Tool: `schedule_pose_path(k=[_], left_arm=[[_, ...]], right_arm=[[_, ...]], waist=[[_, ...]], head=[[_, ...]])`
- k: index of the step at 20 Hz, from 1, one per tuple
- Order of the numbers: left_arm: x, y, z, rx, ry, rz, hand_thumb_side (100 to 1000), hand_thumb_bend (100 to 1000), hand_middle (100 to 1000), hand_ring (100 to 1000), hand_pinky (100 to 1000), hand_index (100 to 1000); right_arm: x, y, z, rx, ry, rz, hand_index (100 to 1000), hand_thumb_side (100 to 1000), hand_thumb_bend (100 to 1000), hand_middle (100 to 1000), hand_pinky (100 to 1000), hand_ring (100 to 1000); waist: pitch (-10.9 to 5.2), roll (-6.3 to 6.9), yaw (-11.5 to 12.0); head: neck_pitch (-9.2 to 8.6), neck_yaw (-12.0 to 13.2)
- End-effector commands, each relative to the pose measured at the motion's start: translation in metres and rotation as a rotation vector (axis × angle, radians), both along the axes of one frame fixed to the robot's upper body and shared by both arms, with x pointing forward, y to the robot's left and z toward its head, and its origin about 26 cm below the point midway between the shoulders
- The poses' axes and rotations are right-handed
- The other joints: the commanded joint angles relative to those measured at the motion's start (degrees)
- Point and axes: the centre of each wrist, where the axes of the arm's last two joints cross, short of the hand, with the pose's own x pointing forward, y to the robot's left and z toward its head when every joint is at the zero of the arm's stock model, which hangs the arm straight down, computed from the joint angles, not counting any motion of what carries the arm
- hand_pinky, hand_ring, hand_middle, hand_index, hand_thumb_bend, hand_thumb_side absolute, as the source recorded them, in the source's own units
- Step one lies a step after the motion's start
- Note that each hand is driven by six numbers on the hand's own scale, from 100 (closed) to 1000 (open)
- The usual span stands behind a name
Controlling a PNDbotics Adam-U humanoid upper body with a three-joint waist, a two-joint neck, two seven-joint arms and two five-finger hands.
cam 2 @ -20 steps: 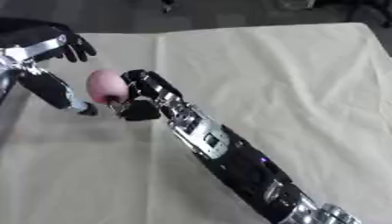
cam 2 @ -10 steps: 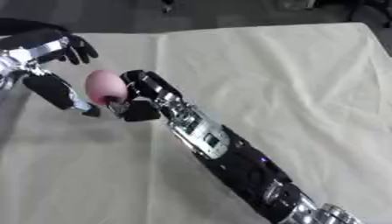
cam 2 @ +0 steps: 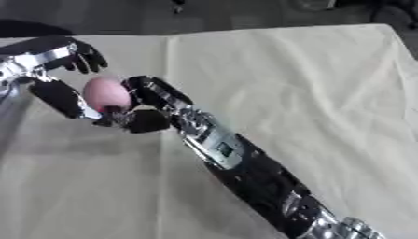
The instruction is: Pick up the objects with one hand, pass them to the other hand, and then place them into the box on the other side of the table.
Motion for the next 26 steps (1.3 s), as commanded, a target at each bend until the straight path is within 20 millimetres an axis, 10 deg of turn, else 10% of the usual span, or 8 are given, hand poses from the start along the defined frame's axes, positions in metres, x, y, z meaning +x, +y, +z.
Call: schedule_pose_path(k=[1,10,26], left_arm=[[0.002,-0.0003,0.0067,-0.021,-0.023,0.019,278,546,650,728,816,724],[0.0047,-0.0018,0.0021,-0.008,0.001,0.01,100,305,531,636,787,478],[-0.0011,-0.0032,0.006,-0.057,-0.013,-0.036,100,322,472,581,772,436]], right_arm=[[-0.0008,0.0025,0.0081,0.02,-0.032,0.049,527,100,100,516,683,527],[0.0007,0.0011,0.0055,0.024,-0.03,0.056,527,100,100,515,682,525],[0.0,0.0008,0.0047,-0.019,-0.032,0.061,541,100,100,525,683,530]], waist=[[-0.84,0.09,0.0],[-0.8,0.09,0.0],[-0.72,-0.02,0.1]], head=[[-0.28,-0.1],[-0.26,-0.1],[-0.39,-0.3]])
